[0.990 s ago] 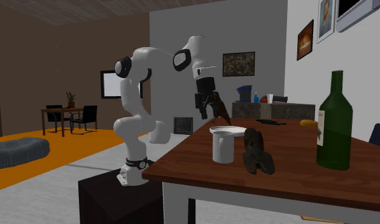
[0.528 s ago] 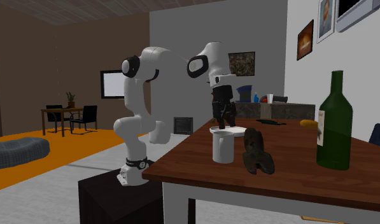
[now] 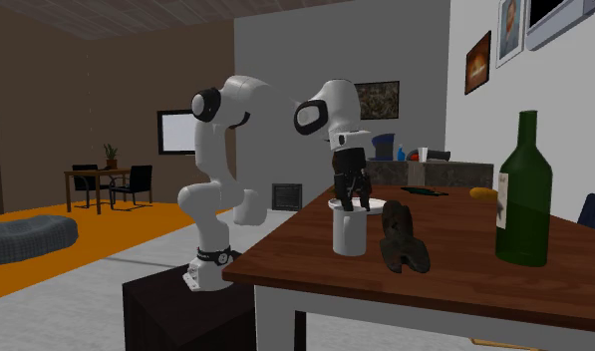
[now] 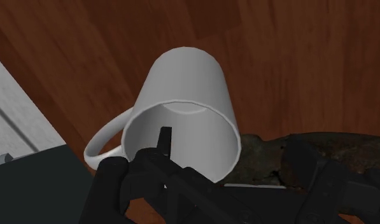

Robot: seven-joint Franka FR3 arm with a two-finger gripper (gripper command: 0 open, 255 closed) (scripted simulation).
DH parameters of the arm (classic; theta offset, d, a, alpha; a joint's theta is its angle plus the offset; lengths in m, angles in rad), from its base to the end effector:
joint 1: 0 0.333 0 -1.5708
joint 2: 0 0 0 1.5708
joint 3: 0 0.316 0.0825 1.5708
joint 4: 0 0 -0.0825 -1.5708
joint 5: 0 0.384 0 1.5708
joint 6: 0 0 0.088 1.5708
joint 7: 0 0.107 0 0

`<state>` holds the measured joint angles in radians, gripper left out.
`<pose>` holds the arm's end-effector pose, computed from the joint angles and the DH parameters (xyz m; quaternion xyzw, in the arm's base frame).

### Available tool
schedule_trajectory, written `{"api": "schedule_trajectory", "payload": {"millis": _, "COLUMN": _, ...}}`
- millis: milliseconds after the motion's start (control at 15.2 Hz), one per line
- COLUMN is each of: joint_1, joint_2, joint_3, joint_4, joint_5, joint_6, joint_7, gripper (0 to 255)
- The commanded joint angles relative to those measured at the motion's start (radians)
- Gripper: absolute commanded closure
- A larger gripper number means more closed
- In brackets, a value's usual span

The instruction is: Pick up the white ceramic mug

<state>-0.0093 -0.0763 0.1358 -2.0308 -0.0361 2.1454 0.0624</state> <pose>0.5476 0.0696 0.4984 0.9944 0.0405 0.0965 0.0121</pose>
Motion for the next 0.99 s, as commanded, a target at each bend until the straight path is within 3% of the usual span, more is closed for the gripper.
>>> {"api": "schedule_trajectory", "payload": {"millis": 0, "joint_1": 0.000, "joint_2": 0.000, "joint_3": 0.000, "joint_4": -0.002, "joint_5": 0.000, "joint_6": 0.003, "joint_7": 0.000, "gripper": 255}}
{"api": "schedule_trajectory", "payload": {"millis": 594, "joint_1": 0.000, "joint_2": 0.000, "joint_3": 0.000, "joint_4": -0.002, "joint_5": 0.000, "joint_6": 0.002, "joint_7": 0.000, "gripper": 255}}
{"api": "schedule_trajectory", "payload": {"millis": 924, "joint_1": 0.000, "joint_2": -0.011, "joint_3": -0.001, "joint_4": 0.053, "joint_5": 0.003, "joint_6": -0.064, "joint_7": -0.004, "gripper": 255}}
